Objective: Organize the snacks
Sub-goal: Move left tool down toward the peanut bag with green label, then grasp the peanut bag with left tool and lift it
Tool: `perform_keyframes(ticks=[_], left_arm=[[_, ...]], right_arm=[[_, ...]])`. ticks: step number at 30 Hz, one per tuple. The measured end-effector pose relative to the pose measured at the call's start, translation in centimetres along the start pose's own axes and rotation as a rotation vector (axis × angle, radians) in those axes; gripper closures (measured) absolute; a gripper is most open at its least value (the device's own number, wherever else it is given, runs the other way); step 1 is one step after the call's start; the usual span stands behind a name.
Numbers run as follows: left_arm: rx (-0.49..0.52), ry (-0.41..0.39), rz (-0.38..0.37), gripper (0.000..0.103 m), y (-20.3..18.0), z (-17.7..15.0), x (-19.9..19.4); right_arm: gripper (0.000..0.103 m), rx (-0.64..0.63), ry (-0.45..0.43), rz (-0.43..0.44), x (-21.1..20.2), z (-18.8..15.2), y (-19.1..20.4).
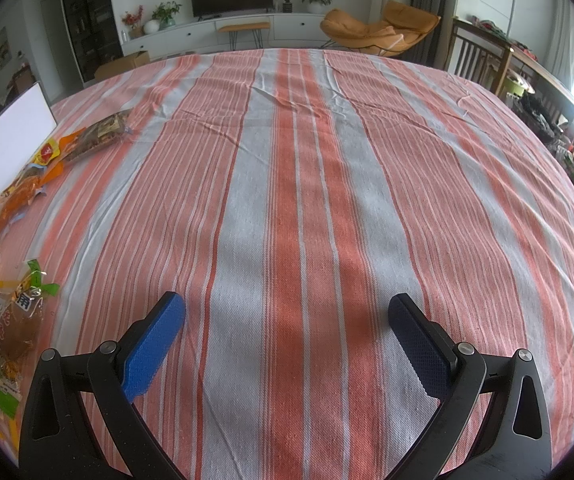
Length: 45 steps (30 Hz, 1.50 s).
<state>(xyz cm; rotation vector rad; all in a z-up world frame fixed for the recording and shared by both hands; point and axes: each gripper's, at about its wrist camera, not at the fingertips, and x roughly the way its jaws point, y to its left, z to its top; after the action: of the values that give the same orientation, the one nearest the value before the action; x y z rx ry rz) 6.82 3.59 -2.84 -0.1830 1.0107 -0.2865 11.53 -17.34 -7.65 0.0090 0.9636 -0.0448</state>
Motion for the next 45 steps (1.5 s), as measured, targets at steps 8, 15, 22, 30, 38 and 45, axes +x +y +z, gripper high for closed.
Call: perform_keyframes(ticks=[8, 15, 22, 30, 38, 45], left_arm=[[0.078, 0.068, 0.176, 0.01, -2.1, -1.2, 2.9], [0.041, 0.027, 0.212, 0.01, -1.4, -1.5, 1.0], [0.047, 0.057, 0.256, 0.01, -1.3, -1.6, 1.6], [0.076, 0.118, 0.275, 0.009, -3.1, 0.3, 5.2], [0.082, 0.135, 0.293, 0.001, -3.9, 1.5, 7.1], [0.078, 0.143, 0.27, 0.001, -2.1, 0.0, 5.7]], right_arm=[[0.0, 0.0, 0.0, 0.0, 0.0, 0.0, 0.0], [0.0, 0.0, 0.0, 0.0, 0.0, 0.0, 0.0], [0.0, 0.0, 0.0, 0.0, 0.0, 0.0, 0.0], [0.0, 0.0, 0.0, 0.0, 0.0, 0.0, 0.0], [0.0, 0.0, 0.0, -0.001, 0.0, 0.0, 0.0], [0.0, 0.0, 0.0, -0.001, 0.0, 0.0, 0.0]])
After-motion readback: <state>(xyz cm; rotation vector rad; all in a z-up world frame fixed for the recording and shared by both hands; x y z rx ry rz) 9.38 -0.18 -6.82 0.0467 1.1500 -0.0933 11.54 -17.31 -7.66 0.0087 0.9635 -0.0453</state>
